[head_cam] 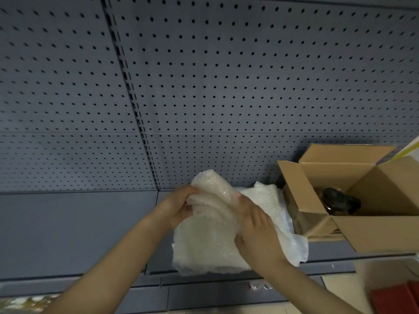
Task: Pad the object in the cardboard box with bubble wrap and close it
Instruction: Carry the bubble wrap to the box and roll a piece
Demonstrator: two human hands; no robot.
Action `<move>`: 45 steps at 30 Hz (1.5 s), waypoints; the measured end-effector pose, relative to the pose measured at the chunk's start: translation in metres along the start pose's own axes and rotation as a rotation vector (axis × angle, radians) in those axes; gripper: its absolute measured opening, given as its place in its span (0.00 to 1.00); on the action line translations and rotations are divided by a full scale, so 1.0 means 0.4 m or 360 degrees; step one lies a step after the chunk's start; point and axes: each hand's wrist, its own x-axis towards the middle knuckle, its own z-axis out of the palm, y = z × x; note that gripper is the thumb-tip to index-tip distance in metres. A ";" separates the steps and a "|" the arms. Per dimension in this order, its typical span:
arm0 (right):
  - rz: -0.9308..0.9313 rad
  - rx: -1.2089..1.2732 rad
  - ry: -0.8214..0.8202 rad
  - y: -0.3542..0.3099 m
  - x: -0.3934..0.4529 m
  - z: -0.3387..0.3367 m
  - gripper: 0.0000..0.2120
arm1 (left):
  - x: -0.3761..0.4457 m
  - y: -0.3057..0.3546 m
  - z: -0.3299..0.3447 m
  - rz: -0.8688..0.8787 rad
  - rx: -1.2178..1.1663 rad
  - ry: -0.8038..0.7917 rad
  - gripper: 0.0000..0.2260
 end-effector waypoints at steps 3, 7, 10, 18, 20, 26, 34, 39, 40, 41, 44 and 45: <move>0.0096 0.0073 0.0017 0.008 0.010 -0.005 0.49 | 0.001 0.000 -0.015 -0.0003 0.0024 0.0036 0.05; 0.0119 0.0147 -0.0030 0.025 0.021 -0.005 0.39 | -0.007 -0.010 -0.033 -0.0007 0.0022 -0.0033 0.06; 0.0171 0.0155 -0.0063 0.030 0.030 -0.005 0.36 | -0.018 -0.018 -0.043 0.0068 0.0095 -0.0118 0.15; 0.0235 0.0205 -0.0153 0.050 0.046 0.008 0.35 | -0.073 -0.017 -0.027 0.0294 0.0732 -0.0177 0.40; 0.0246 0.0210 -0.0176 0.051 0.051 0.011 0.34 | -0.074 -0.022 -0.026 0.0358 0.0828 -0.0189 0.43; 0.0157 0.0310 -0.0282 0.059 0.078 0.001 0.31 | -0.067 -0.049 -0.023 0.0712 0.0863 -0.0072 0.37; -0.0036 0.0507 -0.0477 0.060 0.093 -0.023 0.29 | -0.030 -0.038 -0.046 0.0801 0.0990 0.0267 0.43; -0.0068 0.0491 -0.0567 0.068 0.086 -0.024 0.30 | -0.045 -0.027 -0.065 0.0657 0.1309 0.0131 0.45; -0.0070 0.0487 -0.0588 0.069 0.084 -0.021 0.30 | -0.050 -0.024 -0.062 0.0678 0.1314 0.0075 0.41; -0.0067 0.0490 -0.0606 0.070 0.082 -0.019 0.30 | -0.053 -0.023 -0.058 0.0677 0.1262 0.0040 0.37; -0.0042 0.0541 -0.0653 0.061 0.082 -0.018 0.31 | -0.048 -0.025 -0.058 0.0572 0.1016 0.0069 0.31; -0.0033 0.0572 -0.0675 0.057 0.082 -0.018 0.31 | -0.041 -0.030 -0.064 0.0556 0.0969 0.0093 0.30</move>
